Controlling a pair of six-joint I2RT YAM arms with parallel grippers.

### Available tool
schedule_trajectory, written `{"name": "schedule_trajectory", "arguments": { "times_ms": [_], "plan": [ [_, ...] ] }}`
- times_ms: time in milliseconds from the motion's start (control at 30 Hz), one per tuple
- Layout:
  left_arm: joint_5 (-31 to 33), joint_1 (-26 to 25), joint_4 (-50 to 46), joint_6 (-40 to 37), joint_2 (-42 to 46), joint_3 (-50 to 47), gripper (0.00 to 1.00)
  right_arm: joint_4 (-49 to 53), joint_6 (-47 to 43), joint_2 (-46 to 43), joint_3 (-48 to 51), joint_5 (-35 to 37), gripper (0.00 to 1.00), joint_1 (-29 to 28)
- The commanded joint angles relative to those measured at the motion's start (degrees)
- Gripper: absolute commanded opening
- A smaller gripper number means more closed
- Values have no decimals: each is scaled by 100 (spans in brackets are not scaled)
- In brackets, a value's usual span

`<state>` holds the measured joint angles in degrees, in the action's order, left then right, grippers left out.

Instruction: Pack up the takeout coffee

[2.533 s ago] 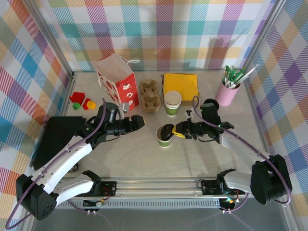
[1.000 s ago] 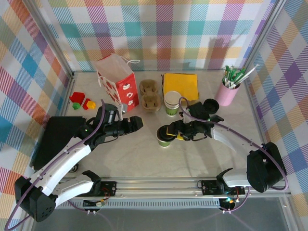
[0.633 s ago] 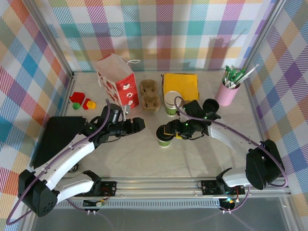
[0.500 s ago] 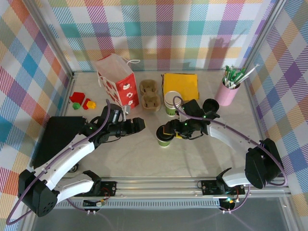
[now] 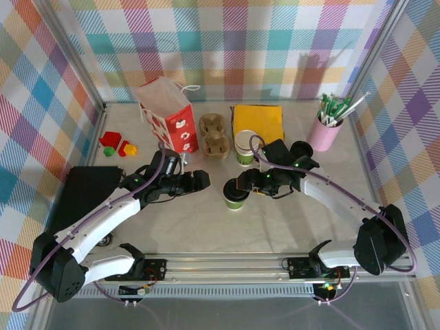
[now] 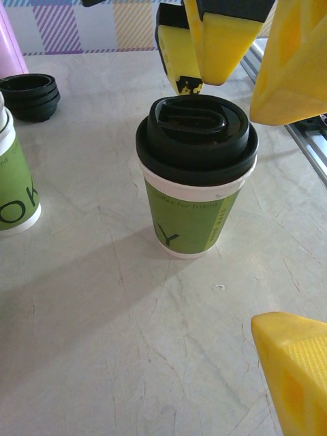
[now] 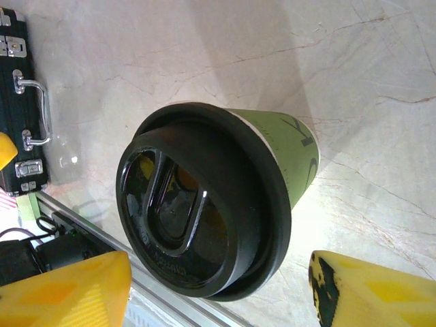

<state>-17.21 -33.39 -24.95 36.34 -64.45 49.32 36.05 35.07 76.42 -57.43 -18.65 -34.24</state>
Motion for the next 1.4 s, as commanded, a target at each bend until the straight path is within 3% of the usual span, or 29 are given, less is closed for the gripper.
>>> {"name": "schedule_trajectory", "arguments": {
  "times_ms": [0,667,1067,1367],
  "plan": [
    [40,-54,131,-96,-4,18,73,-93,-4,-6,10,-131,67,-63],
    [154,-79,49,-168,-44,28,73,-109,-8,82,-115,12,66,-207],
    [39,-573,214,-1068,-1457,849,73,-249,-132,-255,221,385,67,-182],
    [-163,-660,543,-1168,-2149,1060,69,-532,-46,-296,524,432,61,-33]
  ]
}}
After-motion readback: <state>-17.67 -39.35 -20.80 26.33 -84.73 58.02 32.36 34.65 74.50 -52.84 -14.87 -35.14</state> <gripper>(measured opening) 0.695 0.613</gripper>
